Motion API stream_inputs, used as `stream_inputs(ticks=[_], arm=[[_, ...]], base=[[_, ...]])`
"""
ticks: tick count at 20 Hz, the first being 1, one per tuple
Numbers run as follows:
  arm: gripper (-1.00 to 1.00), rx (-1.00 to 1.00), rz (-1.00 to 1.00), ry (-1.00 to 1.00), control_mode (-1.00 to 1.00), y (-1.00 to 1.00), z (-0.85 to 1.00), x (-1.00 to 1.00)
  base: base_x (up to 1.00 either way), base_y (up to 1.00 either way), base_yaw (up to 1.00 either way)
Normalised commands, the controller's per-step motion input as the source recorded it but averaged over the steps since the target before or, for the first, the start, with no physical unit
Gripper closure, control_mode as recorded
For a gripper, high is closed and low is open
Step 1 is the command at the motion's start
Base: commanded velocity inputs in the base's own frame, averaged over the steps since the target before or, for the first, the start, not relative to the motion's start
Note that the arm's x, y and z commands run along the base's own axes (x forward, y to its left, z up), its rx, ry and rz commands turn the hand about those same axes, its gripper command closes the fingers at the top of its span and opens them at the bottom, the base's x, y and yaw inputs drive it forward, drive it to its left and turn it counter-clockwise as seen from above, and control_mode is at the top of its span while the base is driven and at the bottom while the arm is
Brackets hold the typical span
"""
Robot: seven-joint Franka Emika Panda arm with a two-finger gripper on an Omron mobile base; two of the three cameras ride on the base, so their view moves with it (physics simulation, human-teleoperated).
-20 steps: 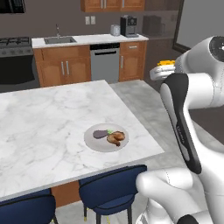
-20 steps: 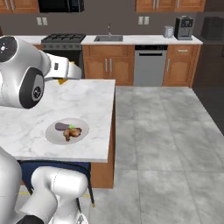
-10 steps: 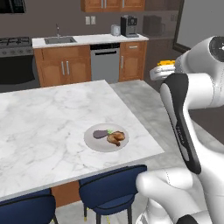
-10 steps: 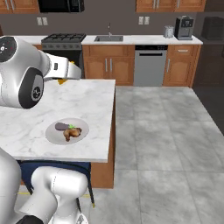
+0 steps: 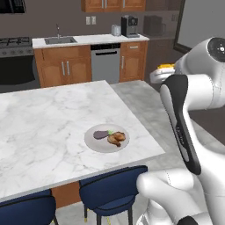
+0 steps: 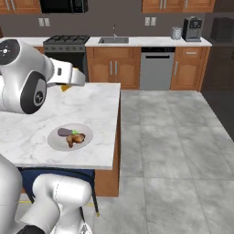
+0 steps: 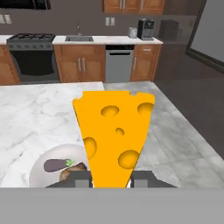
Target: Take the cheese, chicken drumstick, and eggplant from the fridge and place them on the plate on the dining counter to create an appetizer plate.
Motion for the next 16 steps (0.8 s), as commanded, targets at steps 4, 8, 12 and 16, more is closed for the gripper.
stream_inputs(ticks=[4, 8, 12, 16], arm=[[1.0, 0.0, 0.01, 0.2, -1.0, 0.14, -0.28, -0.1], [1.0, 0.0, 0.0, 0.25, -1.0, 0.39, -0.35, -0.12], [1.0, 0.0, 0.0, 0.24, -1.0, 0.54, -0.36, -0.2], [1.0, 0.0, 0.0, 0.2, -1.0, 0.62, -0.39, -0.26]], base=[[0.0, 0.0, 0.0], [0.0, 0.0, 0.0], [0.0, 0.0, 0.0], [0.0, 0.0, 0.0]])
